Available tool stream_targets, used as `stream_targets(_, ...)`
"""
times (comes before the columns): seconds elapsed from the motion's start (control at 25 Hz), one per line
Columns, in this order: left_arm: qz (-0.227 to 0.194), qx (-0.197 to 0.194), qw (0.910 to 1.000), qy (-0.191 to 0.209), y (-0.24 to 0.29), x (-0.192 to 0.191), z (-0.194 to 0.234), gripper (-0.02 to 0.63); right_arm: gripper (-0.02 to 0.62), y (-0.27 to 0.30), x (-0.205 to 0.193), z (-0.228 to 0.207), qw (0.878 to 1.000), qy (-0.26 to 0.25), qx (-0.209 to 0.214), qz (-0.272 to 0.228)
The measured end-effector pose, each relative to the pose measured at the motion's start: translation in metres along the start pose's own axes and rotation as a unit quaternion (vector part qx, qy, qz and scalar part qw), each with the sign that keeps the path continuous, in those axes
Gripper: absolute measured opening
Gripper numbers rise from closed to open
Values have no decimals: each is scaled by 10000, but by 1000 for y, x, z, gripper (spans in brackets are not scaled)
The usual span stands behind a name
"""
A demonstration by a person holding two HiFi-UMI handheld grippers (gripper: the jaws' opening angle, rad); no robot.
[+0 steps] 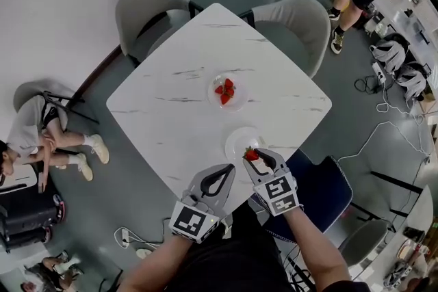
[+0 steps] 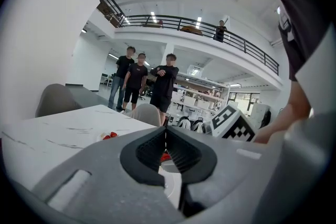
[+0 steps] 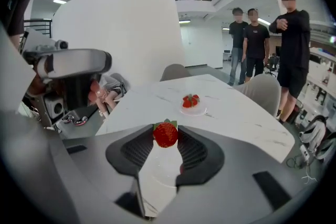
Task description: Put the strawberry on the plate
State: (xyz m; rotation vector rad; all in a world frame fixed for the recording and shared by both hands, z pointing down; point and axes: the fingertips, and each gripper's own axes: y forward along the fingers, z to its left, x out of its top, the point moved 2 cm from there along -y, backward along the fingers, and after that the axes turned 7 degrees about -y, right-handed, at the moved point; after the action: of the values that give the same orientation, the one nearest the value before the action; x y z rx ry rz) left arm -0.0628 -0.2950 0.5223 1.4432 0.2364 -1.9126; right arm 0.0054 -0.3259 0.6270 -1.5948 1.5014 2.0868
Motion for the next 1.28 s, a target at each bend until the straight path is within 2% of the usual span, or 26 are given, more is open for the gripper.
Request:
stream_targets(0.28,94,131,9996,-216,10,-10,20,9,146,43,-35,-6,9956,-298,67,887)
stream_targets(0.56,167,266,9990,-316,10,-28,37,9,146,70,-57,-8,9871,-585,99,1489)
stream_targets(1.28,179,568,9976,-347,4,-28,51,9,149,96,-74,-7,9677,-1045,289,2275)
